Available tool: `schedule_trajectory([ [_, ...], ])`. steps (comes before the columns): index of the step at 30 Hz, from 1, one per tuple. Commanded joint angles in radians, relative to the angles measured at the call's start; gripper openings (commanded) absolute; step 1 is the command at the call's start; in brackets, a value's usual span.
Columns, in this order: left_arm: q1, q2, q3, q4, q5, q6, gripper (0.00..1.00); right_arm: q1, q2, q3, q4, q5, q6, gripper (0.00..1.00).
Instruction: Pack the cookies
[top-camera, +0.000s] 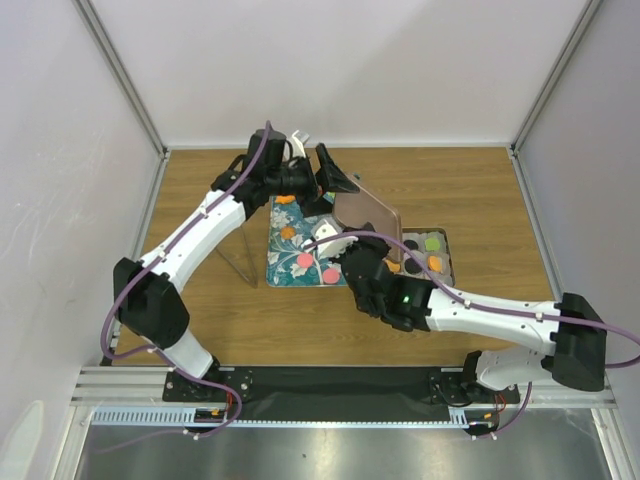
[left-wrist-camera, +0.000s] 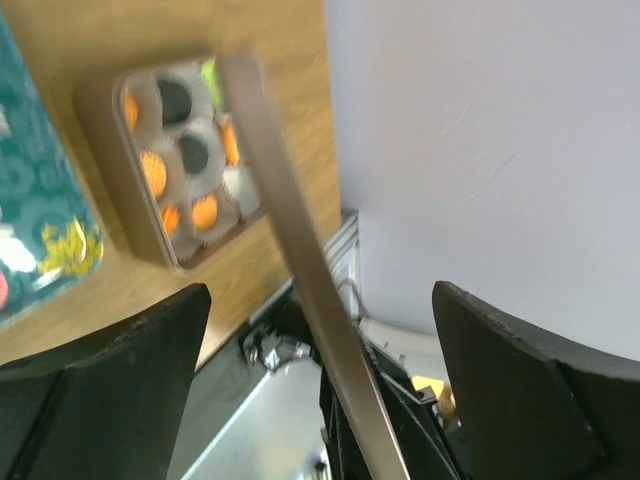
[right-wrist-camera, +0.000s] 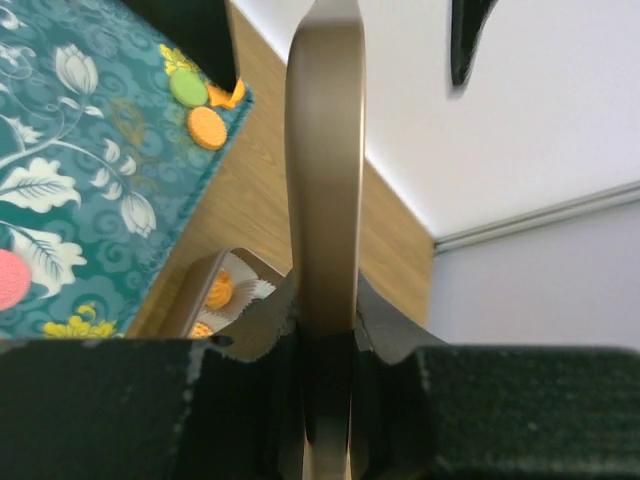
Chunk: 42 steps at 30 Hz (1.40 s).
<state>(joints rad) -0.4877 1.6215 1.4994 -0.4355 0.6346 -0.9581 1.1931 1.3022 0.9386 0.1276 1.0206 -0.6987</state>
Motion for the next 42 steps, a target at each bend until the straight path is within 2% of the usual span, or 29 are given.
schedule_trajectory([
  [1, 0.044, 0.001, 0.106, 0.066, -0.030, 0.030, 1.00, -0.042, -0.070, 0.115, -0.219, -0.063, 0.221, 0.02],
  [2, 0.063, 0.008, 0.116, 0.066, -0.041, 0.035, 1.00, -0.056, -0.078, 0.130, -0.323, -0.085, 0.322, 0.02],
  [5, 0.096, 0.018, 0.146, 0.101, -0.059, 0.038, 1.00, -0.128, -0.118, 0.186, -0.477, -0.210, 0.441, 0.02],
  [10, 0.136, 0.029, 0.173, 0.153, -0.098, 0.032, 1.00, -0.288, -0.193, 0.216, -0.603, -0.492, 0.654, 0.02],
  [11, 0.141, 0.029, 0.180, 0.153, -0.122, 0.054, 1.00, -0.356, -0.207, 0.210, -0.615, -0.545, 0.683, 0.02],
  [13, 0.140, 0.025, 0.203, 0.143, -0.160, 0.084, 1.00, -0.447, -0.251, 0.201, -0.620, -0.710, 0.770, 0.01],
  [14, 0.135, 0.024, 0.206, 0.136, -0.170, 0.097, 1.00, -0.554, -0.265, 0.195, -0.614, -0.788, 0.794, 0.00],
  [15, 0.130, 0.024, 0.203, 0.130, -0.190, 0.120, 1.00, -0.608, -0.280, 0.174, -0.603, -0.951, 0.826, 0.00],
  [17, 0.104, 0.024, 0.190, 0.119, -0.208, 0.157, 1.00, -0.726, -0.310, 0.149, -0.565, -1.126, 0.919, 0.02],
  [18, 0.091, 0.024, 0.170, 0.107, -0.234, 0.169, 1.00, -0.847, -0.313, 0.134, -0.548, -1.297, 0.954, 0.03],
  [20, 0.046, 0.021, 0.139, 0.101, -0.272, 0.196, 1.00, -0.985, -0.307, 0.088, -0.495, -1.469, 1.068, 0.03],
  [21, 0.031, 0.020, 0.101, 0.107, -0.291, 0.212, 1.00, -1.107, -0.299, 0.071, -0.471, -1.639, 1.106, 0.02],
  [24, -0.028, 0.031, 0.032, 0.126, -0.345, 0.222, 1.00, -1.251, -0.252, -0.007, -0.370, -1.889, 1.255, 0.01],
  [26, -0.061, 0.050, 0.006, 0.145, -0.366, 0.217, 1.00, -1.322, -0.218, -0.046, -0.317, -1.994, 1.307, 0.00],
  [31, -0.100, 0.069, -0.126, 0.259, -0.426, 0.151, 1.00, -1.371, -0.159, -0.119, -0.192, -2.079, 1.381, 0.05],
  [33, -0.103, 0.077, -0.172, 0.305, -0.415, 0.137, 1.00, -1.374, -0.150, -0.126, -0.198, -2.087, 1.374, 0.06],
  [42, -0.180, 0.196, -0.183, 0.431, -0.352, 0.148, 1.00, -1.383, -0.060, -0.173, -0.171, -2.093, 1.360, 0.06],
])
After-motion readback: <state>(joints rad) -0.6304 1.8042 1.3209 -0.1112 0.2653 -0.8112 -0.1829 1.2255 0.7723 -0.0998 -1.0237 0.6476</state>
